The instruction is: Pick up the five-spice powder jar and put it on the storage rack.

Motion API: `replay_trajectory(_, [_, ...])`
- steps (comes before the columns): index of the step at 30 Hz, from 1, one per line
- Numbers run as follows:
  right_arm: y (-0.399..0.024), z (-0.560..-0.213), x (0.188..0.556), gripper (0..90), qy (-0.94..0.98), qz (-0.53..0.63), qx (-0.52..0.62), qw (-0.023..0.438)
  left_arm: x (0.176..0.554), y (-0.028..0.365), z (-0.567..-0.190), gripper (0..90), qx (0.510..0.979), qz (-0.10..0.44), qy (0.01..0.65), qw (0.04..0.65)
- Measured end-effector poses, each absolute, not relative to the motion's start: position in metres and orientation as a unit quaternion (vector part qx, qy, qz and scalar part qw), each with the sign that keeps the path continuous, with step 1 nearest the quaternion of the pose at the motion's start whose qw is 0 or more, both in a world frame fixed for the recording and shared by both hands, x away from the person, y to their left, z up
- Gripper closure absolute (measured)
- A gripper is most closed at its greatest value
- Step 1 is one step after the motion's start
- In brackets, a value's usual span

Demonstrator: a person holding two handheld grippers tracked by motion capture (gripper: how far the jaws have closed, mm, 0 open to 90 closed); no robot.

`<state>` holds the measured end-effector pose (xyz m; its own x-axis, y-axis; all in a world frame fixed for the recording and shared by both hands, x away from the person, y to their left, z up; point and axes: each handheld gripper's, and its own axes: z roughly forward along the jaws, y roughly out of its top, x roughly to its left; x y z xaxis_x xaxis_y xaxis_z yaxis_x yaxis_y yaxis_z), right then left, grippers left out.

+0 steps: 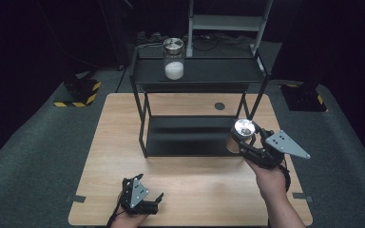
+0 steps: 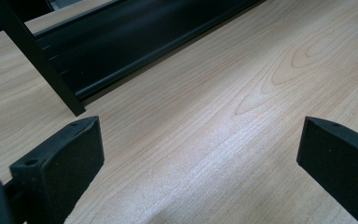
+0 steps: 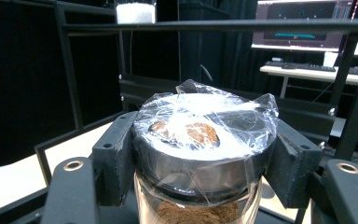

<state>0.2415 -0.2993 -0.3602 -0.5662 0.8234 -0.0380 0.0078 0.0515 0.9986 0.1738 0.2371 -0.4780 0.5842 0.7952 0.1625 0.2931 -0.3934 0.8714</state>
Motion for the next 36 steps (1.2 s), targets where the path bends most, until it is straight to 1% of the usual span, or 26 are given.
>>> replay_trajectory(21, [-0.298, -0.324, 0.248, 33.7, 0.628, 0.616, 0.309, 0.362, 0.174, 0.239, -0.478, 0.8, 0.78, 0.292, 0.348, 0.43])
replay_trajectory(32, [-0.29, -0.303, 0.253, 33.8, 0.623, 0.62, 0.292, 0.377, 0.174, 0.24, -0.479, 0.8, 0.78, 0.291, 0.347, 0.432])
replay_trajectory(36, [-0.286, -0.297, 0.255, 33.7, 0.619, 0.626, 0.291, 0.375, 0.174, 0.24, -0.479, 0.8, 0.779, 0.291, 0.348, 0.432])
